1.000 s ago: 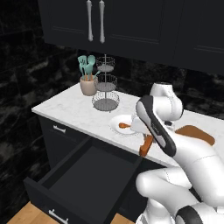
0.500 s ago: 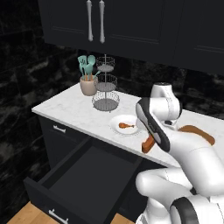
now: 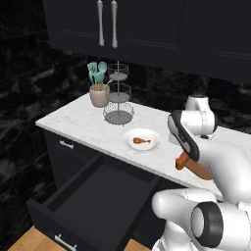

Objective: Pick up the knife from the drawer and place it on the cutting board. Then place the meat from the plate to the cutting board.

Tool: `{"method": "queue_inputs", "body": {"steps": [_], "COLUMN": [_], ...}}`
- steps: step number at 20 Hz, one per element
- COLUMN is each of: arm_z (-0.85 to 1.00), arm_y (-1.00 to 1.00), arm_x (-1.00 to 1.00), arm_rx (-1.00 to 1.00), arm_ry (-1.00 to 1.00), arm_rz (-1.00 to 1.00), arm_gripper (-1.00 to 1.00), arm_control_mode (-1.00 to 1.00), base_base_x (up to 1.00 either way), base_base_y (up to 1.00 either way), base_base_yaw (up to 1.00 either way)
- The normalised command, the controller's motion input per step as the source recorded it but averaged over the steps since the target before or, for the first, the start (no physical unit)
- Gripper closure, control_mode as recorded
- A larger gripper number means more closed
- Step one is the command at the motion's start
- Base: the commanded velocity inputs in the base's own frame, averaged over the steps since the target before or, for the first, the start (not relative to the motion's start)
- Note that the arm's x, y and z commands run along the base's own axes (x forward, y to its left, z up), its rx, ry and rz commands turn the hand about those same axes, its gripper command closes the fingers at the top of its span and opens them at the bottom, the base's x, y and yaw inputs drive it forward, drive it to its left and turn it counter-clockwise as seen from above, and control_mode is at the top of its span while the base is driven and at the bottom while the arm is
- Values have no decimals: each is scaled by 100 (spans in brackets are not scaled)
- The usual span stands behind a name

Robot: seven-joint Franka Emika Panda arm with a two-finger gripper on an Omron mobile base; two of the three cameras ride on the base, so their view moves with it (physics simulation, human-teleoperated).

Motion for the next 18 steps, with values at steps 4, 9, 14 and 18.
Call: {"method": "queue_inputs", "body": {"steps": [4,9,14,18], "arm_z": [-26,-22,-20,-18], "arm_y": [-72,-63,-58,-58], "arm_x": [24,21,20,16], "arm_rx": [0,0,0,3], "arm_ry": [0,0,0,0], "arm_rz": [0,0,0,0], "arm_gripper": [100,100,100,100], "arm_control_mode": [-100,-100,-100,-100], "base_base_x": [0,0,0,0], "base_base_y": [0,0,0,0], "base_base_yaw": [0,0,0,0]}}
